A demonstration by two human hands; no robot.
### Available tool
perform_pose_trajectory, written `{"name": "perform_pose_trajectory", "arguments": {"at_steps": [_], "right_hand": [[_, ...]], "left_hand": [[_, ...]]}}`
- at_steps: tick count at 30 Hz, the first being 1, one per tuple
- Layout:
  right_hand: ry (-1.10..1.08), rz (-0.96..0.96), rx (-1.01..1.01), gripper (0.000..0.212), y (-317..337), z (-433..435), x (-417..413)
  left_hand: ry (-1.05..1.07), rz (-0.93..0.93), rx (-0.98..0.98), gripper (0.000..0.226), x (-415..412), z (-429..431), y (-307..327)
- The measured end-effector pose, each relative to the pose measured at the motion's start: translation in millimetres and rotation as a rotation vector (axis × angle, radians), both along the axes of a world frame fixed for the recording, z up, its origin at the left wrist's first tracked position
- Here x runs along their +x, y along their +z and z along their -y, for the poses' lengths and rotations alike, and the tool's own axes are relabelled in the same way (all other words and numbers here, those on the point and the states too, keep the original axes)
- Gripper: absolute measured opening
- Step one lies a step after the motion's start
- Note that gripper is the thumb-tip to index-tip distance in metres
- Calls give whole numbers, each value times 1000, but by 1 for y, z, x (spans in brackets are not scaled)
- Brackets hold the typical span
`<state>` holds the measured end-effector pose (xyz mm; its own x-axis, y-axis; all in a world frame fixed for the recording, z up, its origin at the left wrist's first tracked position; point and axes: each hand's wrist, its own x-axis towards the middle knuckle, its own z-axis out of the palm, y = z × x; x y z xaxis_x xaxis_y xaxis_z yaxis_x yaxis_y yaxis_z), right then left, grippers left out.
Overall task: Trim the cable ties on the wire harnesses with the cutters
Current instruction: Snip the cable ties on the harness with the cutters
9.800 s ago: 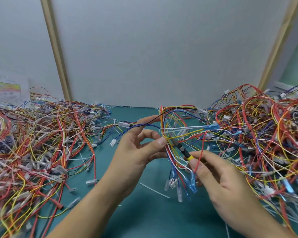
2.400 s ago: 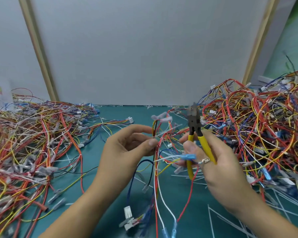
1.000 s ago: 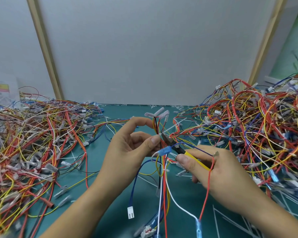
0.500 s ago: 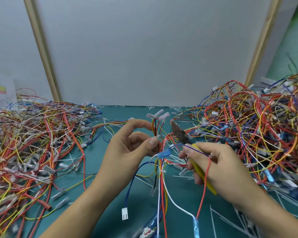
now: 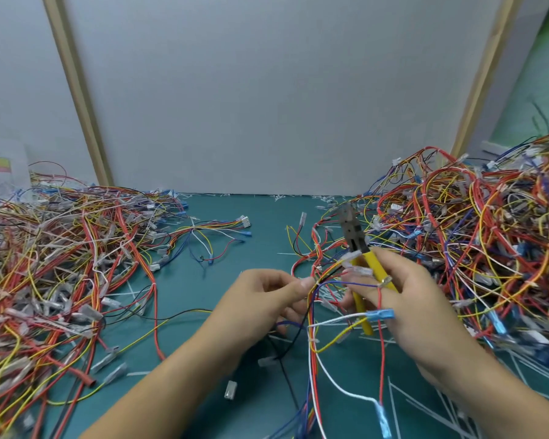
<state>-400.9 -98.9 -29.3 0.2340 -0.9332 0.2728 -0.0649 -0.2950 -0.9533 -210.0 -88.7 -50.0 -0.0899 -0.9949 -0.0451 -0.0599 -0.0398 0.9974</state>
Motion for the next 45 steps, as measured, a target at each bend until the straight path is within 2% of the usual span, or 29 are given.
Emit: {"name": "perform_pose_trajectory", "arguments": {"at_steps": [2,5,8,10,13,17,20,23,28,32,37,45], "right_hand": [[-121,27,-47,14,2,5,-4],[-292,100,-91,16,12,10,-13],[-237,231,-107,7,24,8,-17],[-106,164,-139,15,26,3,-13],[-14,-120,-155,13,15,-2,1],[-73,-227,-69,10,-7,0,9],[-115,-282,-91,12,-10,1,7],[-137,-301,-114,12,-10,2,5],[-64,-201,-74,18,-8,0,5],[14,-183,-103,23,-8,-5,8],[12,-180,-83,26,-8,-6,8],[-47,-305,-103,35,-6,-5,6]], "left_hand": [[-14,-13,28,16,0,2,-2],[-26,35,39,8,-1,4,-3],[-12,123,42,14,-4,3,-3],[-12,126,24,10,-6,3,-3],[14,91,-1,14,-10,3,-4],[11,-13,-45,20,-9,3,-4],[-42,-108,-69,25,-9,0,-1],[-65,-164,-88,19,-10,-2,1],[-83,-157,-51,11,-12,-3,4],[-40,-13,-112,33,-13,-2,4],[21,53,-196,18,-12,-4,5],[17,33,-104,33,-8,-4,7]]}}
